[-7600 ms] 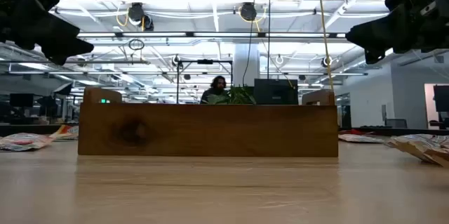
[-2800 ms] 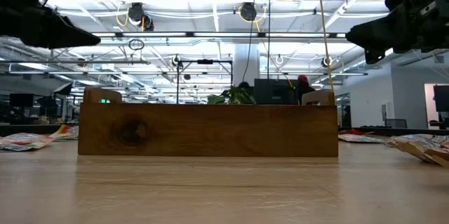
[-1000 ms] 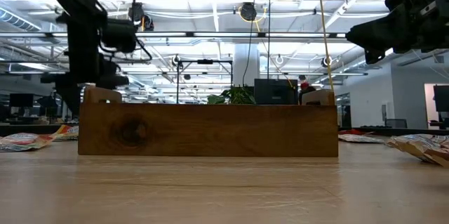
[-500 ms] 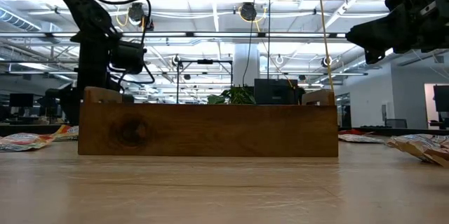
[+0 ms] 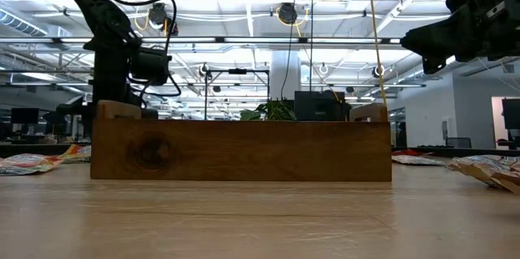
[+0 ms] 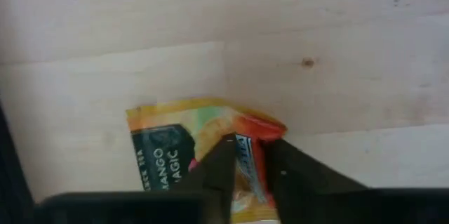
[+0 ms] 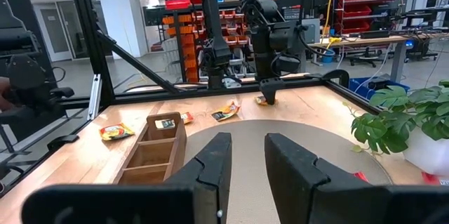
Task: Pick & Place Tea
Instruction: Put the orange tea bag into the left slot of the wooden organizer
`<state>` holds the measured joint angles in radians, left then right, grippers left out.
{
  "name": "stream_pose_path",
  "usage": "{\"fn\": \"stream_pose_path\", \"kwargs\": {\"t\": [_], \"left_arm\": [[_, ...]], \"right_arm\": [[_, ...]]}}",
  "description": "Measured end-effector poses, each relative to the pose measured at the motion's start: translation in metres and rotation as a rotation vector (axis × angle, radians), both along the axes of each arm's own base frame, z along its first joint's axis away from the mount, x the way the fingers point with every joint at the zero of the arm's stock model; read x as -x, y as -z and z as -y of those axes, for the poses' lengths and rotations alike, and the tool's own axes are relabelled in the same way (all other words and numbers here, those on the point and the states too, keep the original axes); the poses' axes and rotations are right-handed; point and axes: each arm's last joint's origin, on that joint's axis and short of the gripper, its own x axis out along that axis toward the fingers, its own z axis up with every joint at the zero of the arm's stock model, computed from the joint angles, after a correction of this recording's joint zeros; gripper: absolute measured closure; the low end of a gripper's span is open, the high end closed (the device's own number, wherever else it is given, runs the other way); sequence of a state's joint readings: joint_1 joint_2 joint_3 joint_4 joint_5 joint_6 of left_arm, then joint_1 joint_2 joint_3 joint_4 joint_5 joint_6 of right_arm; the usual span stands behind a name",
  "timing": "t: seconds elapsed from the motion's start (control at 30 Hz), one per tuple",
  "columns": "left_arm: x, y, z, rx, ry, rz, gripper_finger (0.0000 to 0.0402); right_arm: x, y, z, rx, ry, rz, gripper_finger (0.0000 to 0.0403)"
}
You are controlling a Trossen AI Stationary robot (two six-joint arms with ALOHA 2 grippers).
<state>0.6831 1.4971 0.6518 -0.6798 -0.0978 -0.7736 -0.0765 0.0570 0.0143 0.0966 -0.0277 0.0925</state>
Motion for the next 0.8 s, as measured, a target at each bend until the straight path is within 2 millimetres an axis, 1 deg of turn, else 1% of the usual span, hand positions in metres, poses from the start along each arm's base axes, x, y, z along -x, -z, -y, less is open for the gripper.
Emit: {"fn": "stream_pose_path", "kwargs": {"t": [0.07,0.1,0.23,0.27,0.33,0.43,0.47,0.53,0.63,0.7,0.8], "left_arm": [[-0.001,0.0,0.001,0.0,0.038,-0.002,0.0377],[-0.002,0.0,0.002,-0.001,0.066,-0.004,0.0383],[-0.011,-0.013,0.007,0.018,0.21,-0.036,0.0378],[-0.016,-0.02,0.011,0.012,0.245,-0.044,0.0381],[-0.03,-0.039,0.02,-0.053,0.333,-0.051,0.0385],[-0.054,-0.068,0.043,-0.168,0.498,-0.034,0.0385],[-0.064,-0.078,0.055,-0.213,0.558,-0.009,0.0385],[-0.082,-0.097,0.084,-0.282,0.68,0.055,0.0385],[-0.102,-0.12,0.137,-0.419,0.904,0.107,0.0385],[-0.112,-0.127,0.177,-0.511,1.047,0.127,0.0385],[-0.121,-0.127,0.23,-0.611,1.205,0.118,0.0385]], "right_arm": [[0.0,0.0,0.0,0.0,0.0,0.0,0.0328],[0.0,0.0,0.0,0.0,0.0,0.0,0.0328],[0.0,0.0,0.0,0.0,0.0,-0.001,0.0328],[0.0,0.0,0.0,0.0,0.0,0.0,0.0328],[0.0,0.0,0.0,0.0,0.0,-0.001,0.0328],[0.0,0.0,0.0,0.0,0.001,0.0,0.0328],[0.0,0.0,0.0,0.0,0.0,-0.001,0.0328],[0.0,0.0,0.0,0.0,0.0,-0.001,0.0328],[0.0,0.0,0.0,0.0,0.0,0.0,0.0328],[0.0,0.0,0.0,0.0,0.0,-0.001,0.0328],[0.0,0.0,0.0,0.0,0.0,0.0,0.0328]]}}
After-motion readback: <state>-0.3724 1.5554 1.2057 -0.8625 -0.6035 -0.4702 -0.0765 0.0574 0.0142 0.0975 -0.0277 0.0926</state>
